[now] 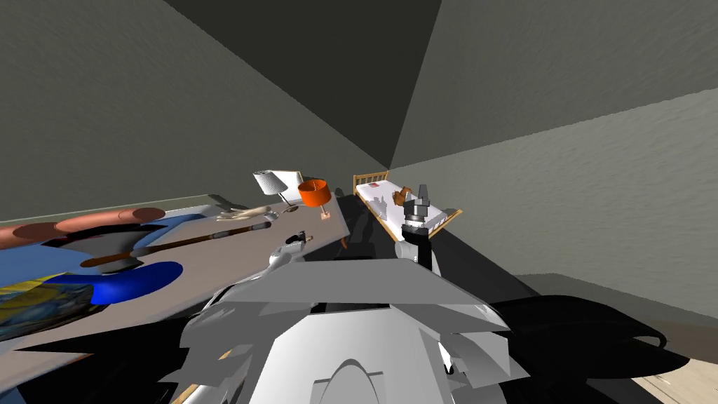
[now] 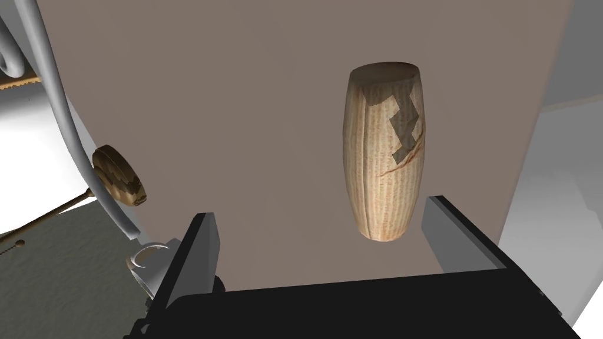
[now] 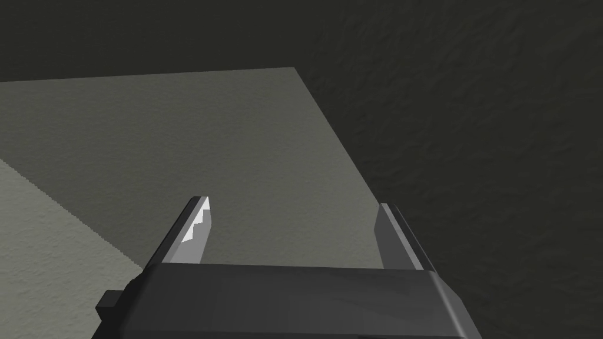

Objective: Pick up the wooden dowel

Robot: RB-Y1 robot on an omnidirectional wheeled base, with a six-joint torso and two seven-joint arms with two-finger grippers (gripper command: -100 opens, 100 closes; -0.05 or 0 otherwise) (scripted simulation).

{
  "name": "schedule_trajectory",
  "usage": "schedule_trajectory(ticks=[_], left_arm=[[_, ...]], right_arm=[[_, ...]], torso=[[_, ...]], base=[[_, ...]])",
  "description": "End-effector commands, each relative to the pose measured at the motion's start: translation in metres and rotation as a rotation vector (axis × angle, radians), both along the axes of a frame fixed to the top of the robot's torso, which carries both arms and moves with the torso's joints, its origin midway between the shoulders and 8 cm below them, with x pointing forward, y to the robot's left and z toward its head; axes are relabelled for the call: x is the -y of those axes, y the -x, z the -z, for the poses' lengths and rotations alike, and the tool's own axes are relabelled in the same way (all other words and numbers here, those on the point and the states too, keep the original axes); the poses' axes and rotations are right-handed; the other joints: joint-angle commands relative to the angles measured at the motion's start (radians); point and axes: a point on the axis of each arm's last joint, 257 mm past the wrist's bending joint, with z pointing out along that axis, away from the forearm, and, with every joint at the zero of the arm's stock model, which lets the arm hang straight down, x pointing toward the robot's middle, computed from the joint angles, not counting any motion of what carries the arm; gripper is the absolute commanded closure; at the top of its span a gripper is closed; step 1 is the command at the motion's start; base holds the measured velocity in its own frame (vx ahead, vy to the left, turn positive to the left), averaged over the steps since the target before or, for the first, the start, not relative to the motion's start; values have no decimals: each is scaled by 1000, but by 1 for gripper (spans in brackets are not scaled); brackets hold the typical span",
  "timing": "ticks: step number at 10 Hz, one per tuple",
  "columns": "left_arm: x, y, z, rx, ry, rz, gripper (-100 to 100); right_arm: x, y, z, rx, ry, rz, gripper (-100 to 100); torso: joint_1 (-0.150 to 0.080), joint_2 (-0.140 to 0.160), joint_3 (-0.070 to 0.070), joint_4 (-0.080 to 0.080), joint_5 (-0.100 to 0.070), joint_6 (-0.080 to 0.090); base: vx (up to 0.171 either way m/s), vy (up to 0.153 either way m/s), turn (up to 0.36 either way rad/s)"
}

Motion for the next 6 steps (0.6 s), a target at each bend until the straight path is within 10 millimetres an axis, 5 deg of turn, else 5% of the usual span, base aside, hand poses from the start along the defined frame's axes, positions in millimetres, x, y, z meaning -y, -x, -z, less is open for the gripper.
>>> schedule_trajectory(ticks=[1, 6], left_arm=[[8, 9, 13, -35, 29, -18, -100], [26, 40, 44, -120, 86, -50, -100]], right_arm=[[0, 0, 0, 0, 0, 0, 0], [0, 0, 0, 0, 0, 0, 0]], torso=[[0, 0, 0, 0, 0, 0], [-2, -1, 0, 0, 0, -1]], base=[[12, 78, -113], [18, 47, -70]])
